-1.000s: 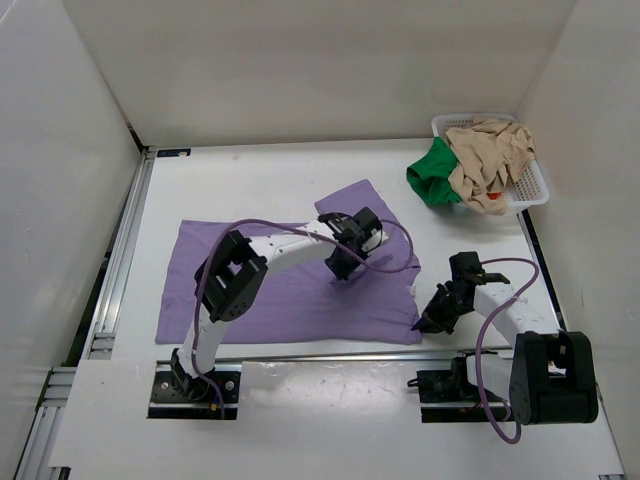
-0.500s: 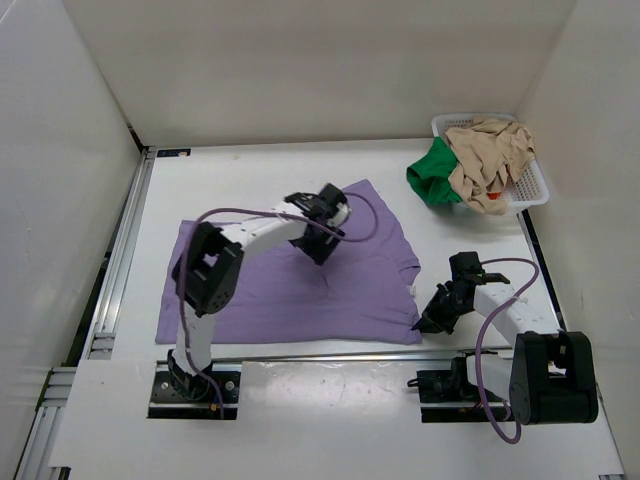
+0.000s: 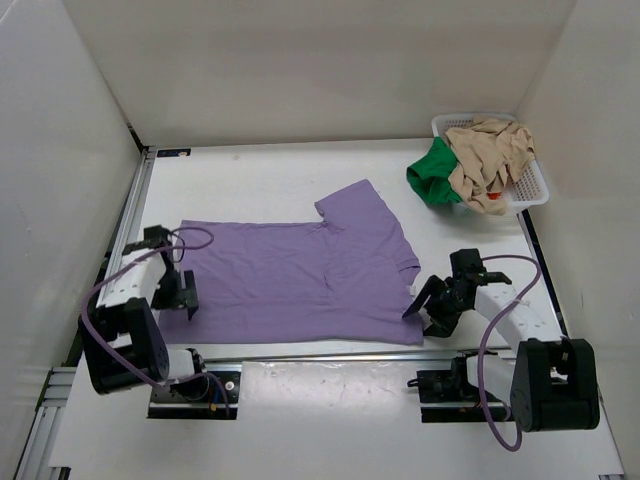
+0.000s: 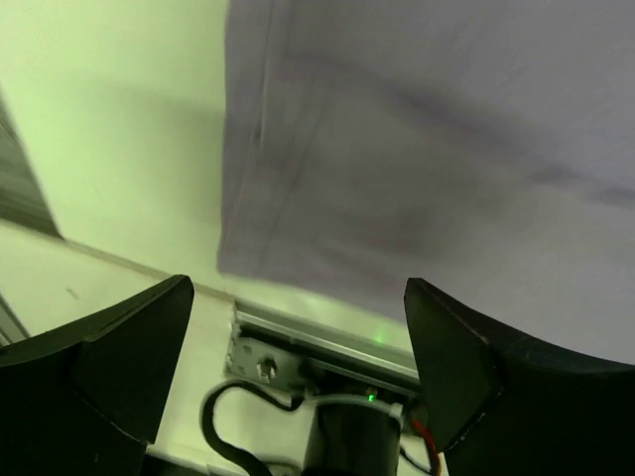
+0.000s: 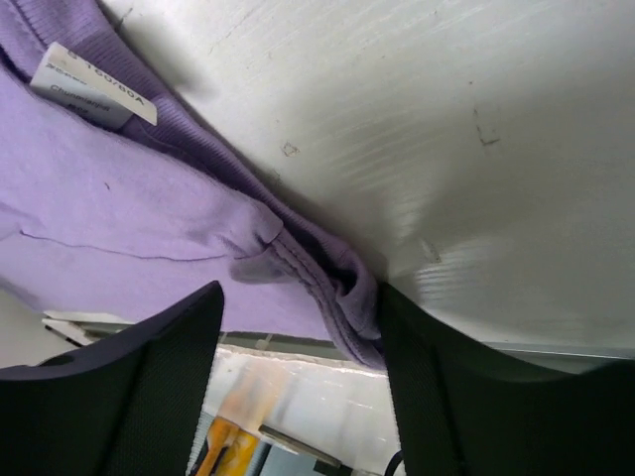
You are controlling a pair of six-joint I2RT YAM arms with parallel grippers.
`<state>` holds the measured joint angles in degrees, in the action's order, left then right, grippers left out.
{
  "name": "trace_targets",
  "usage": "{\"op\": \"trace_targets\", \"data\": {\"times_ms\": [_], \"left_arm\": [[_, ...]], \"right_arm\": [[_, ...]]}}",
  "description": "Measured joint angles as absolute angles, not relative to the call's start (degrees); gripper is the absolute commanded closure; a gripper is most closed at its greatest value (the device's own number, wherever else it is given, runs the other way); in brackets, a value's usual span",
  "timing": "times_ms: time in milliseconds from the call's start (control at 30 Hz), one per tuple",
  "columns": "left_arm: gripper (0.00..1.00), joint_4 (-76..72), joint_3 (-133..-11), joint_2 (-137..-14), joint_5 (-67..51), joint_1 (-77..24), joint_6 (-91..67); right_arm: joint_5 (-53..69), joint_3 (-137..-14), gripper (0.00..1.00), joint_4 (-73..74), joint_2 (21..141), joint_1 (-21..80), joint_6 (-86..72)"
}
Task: Fold and stack the t-shirts
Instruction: Fold the flattened tshirt in 1/3 of the way
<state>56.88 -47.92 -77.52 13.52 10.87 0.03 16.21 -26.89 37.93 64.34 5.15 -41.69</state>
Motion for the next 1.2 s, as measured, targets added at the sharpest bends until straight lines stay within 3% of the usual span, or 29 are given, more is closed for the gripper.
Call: {"op": "trace_targets", "data": {"times_ms": [300, 433, 533, 567, 667, 700, 733, 833, 1167, 1200], "left_arm": [[0.01, 54.15, -36.38, -74.96, 12.03, 22.24, 0.05], [0.10, 53.93, -36.80, -76.16, 9.61, 23.64, 0.45], [0.24, 53.76, -37.12, -77.19, 8.03, 23.77, 0.54], [0.28, 53.65, -37.12, -77.38, 7.53, 23.90, 0.62], [0.45, 53.23, -37.04, -77.67, 5.41, 24.21, 0.43], [0.51, 53.12, -36.99, -77.71, 4.89, 24.32, 0.36], [0.68, 52.99, -36.93, -77.71, 4.25, 24.53, 0.32], [0.90, 52.53, -36.69, -77.67, 2.83, 25.34, -0.23], [0.90, 53.82, -32.71, -66.94, 8.69, 31.20, -0.51], [0.86, 54.30, -32.64, -66.02, 9.06, 31.22, -0.49]], "right_arm": [[10.76, -27.49, 0.27, 40.60, 62.28, 10.48, -43.09], [7.81, -27.77, 0.34, 41.56, 62.22, 14.28, -44.60], [6.28, -27.81, 0.50, 42.50, 62.24, 16.01, -45.19], [5.82, -27.75, 0.64, 42.81, 62.37, 16.29, -45.36], [5.08, -27.53, 0.93, 43.88, 63.33, 16.51, -45.76], [5.15, -27.53, 0.98, 43.99, 63.72, 16.53, -45.91], [5.23, -27.55, 1.00, 43.94, 64.05, 16.53, -46.13], [5.23, -27.64, 1.00, 44.14, 64.01, 16.62, -46.48], [0.51, -28.77, 1.00, 54.94, 51.92, 23.46, -54.35], [0.30, -28.95, 1.00, 55.86, 50.89, 23.99, -55.22]]}}
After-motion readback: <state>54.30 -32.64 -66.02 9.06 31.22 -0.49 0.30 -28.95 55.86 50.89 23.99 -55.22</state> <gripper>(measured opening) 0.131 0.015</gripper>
